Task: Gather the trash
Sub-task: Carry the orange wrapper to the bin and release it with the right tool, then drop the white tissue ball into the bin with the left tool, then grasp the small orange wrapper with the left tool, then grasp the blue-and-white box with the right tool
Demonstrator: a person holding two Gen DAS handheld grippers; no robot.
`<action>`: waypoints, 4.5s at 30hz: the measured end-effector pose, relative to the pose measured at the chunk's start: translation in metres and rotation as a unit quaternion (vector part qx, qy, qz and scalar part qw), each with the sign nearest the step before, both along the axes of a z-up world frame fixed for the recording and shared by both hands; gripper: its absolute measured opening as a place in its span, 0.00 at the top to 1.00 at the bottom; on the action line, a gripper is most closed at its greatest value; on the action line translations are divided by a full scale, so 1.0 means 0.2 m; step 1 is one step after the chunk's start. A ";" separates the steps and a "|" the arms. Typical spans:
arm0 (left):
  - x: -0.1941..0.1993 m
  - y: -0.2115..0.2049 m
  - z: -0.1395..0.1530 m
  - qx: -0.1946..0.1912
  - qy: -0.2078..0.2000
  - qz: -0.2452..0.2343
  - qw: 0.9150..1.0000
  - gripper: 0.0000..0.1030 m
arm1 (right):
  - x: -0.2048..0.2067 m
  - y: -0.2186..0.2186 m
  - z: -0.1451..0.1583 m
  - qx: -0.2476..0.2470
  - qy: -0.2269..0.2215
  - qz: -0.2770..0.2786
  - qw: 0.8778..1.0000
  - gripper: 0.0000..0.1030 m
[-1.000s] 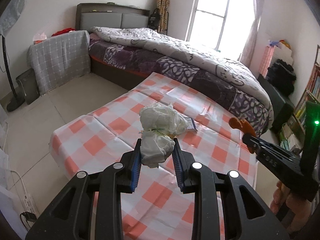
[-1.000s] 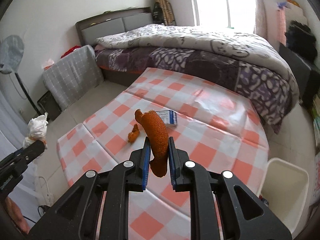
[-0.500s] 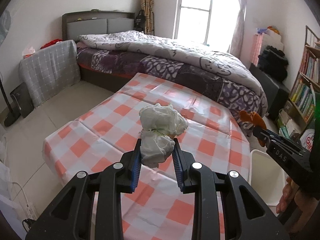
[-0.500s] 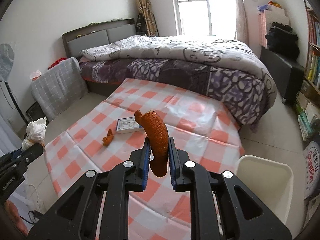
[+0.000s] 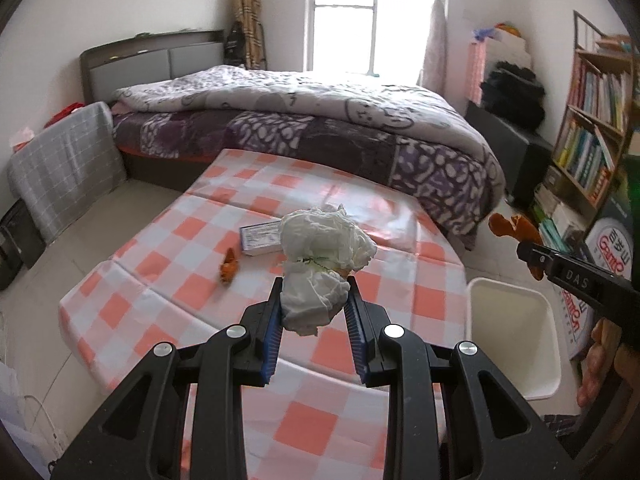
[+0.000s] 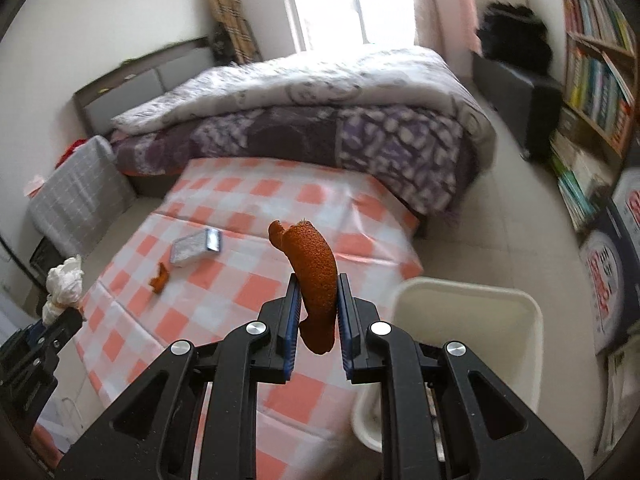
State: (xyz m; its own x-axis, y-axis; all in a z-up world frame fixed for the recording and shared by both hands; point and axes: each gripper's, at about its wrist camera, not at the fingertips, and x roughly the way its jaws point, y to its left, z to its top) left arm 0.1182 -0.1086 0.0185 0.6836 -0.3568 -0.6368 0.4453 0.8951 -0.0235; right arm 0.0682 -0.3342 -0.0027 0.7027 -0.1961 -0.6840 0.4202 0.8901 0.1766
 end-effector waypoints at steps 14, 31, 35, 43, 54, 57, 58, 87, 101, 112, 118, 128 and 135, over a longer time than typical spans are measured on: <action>-0.16 -0.44 -0.13 0.028 0.015 -0.090 0.995 0.71 | -0.22 -0.43 -0.11 0.073 0.046 -0.127 0.988 0.38; -0.37 -0.95 -0.28 0.035 0.058 -0.212 0.975 0.70 | -0.41 -0.69 -0.03 0.077 -0.017 -0.237 0.968 0.18; -0.36 -1.01 -0.30 0.004 0.087 -0.227 0.970 0.66 | -0.43 -0.72 -0.02 0.086 -0.027 -0.251 0.964 0.17; -0.25 -0.98 -0.33 -0.034 0.128 -0.207 0.969 0.36 | -0.43 -0.70 -0.01 0.085 -0.036 -0.256 0.962 0.13; 0.21 -0.56 -0.41 0.047 0.092 -0.016 0.995 0.32 | -0.23 -0.51 -0.06 0.086 -0.007 -0.184 0.979 0.12; 0.37 -0.44 -0.47 0.092 0.071 0.034 0.993 0.32 | -0.17 -0.45 -0.08 0.093 0.006 -0.163 0.982 0.10; 0.44 -0.38 -0.49 0.108 0.064 0.054 0.991 0.32 | -0.15 -0.44 -0.09 0.097 0.010 -0.158 0.983 0.10; 1.09 0.54 -0.80 0.017 0.146 0.018 0.989 0.83 | 1.10 0.63 -0.39 -0.204 0.065 0.341 0.915 0.07; 1.03 0.74 -0.82 -0.002 0.124 0.008 0.992 0.82 | 1.75 0.83 -0.73 -0.171 0.189 0.558 0.790 0.30; 1.01 0.65 -0.82 0.055 0.115 0.041 0.991 0.81 | 1.35 0.77 -0.72 -0.121 0.151 0.398 0.897 0.45; 0.87 0.55 -0.74 0.093 0.131 0.048 0.986 0.85 | 1.01 0.66 -0.62 -0.051 0.156 0.287 0.944 0.45; 0.51 0.53 -0.22 0.083 0.078 0.068 0.991 0.85 | 0.65 0.57 -0.15 -0.033 0.100 0.240 0.965 0.44; 0.24 0.52 -0.06 0.047 0.065 0.085 0.993 0.85 | 0.38 0.51 0.02 0.001 0.059 0.199 0.978 0.44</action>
